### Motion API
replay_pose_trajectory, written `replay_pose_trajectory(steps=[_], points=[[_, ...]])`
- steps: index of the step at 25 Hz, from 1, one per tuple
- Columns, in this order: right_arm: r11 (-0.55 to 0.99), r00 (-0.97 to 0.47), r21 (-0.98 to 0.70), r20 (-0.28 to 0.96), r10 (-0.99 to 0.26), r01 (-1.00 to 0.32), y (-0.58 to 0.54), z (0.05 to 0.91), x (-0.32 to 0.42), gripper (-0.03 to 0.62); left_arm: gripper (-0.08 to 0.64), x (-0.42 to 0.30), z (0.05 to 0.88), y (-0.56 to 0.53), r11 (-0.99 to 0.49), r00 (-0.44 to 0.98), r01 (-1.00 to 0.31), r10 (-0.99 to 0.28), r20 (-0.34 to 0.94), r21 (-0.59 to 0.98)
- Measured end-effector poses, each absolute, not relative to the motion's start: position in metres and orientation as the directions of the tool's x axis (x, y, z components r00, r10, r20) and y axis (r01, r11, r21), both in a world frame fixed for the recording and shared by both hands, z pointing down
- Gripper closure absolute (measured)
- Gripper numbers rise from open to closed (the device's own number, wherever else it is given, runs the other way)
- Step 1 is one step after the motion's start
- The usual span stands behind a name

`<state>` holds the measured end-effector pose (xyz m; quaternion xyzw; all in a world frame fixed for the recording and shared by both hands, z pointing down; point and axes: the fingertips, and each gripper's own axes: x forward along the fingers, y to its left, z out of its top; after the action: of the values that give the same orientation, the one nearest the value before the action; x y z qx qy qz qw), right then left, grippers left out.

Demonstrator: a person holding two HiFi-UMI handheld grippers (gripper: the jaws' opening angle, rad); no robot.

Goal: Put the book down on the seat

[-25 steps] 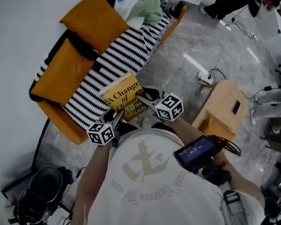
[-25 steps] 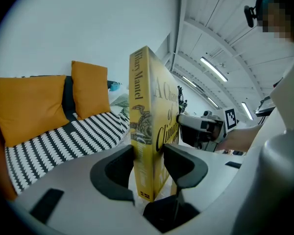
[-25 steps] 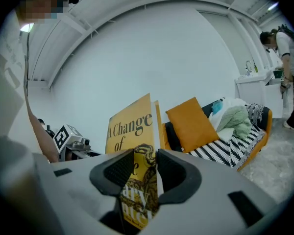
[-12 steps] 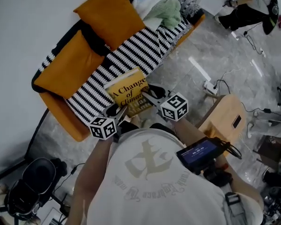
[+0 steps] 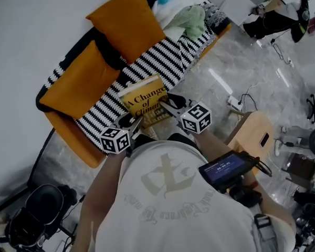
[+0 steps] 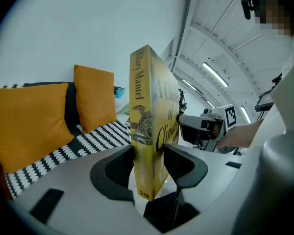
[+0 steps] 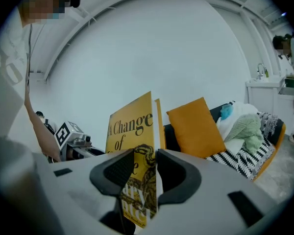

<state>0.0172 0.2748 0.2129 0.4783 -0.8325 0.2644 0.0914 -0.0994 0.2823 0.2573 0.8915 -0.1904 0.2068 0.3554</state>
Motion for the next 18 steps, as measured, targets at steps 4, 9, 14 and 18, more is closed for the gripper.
replay_pose_trajectory(steps=[4,9,14,18], points=[[0.400,-0.512,-0.333,0.404,-0.758,-0.854,0.265,0.204,0.014,0.431,0.356,-0.102,0.249,0.270,-0.691,0.850,-0.470,-0.189,0.491,0.549],[0.407,-0.504,-0.304,0.416,-0.757,-0.861,0.249,0.197,0.003,0.433,0.356,-0.111,0.245,0.253,-0.694,0.859,-0.463,-0.198,0.472,0.551],[0.446,-0.525,-0.276,0.427,-0.737,-0.851,0.236,0.195,-0.011,0.434,0.356,-0.124,0.247,0.246,-0.661,0.862,-0.481,-0.236,0.450,0.576],[0.485,-0.559,-0.277,0.430,-0.709,-0.829,0.224,0.197,-0.023,0.434,0.356,-0.135,0.248,0.239,-0.634,0.851,-0.512,-0.280,0.445,0.580]])
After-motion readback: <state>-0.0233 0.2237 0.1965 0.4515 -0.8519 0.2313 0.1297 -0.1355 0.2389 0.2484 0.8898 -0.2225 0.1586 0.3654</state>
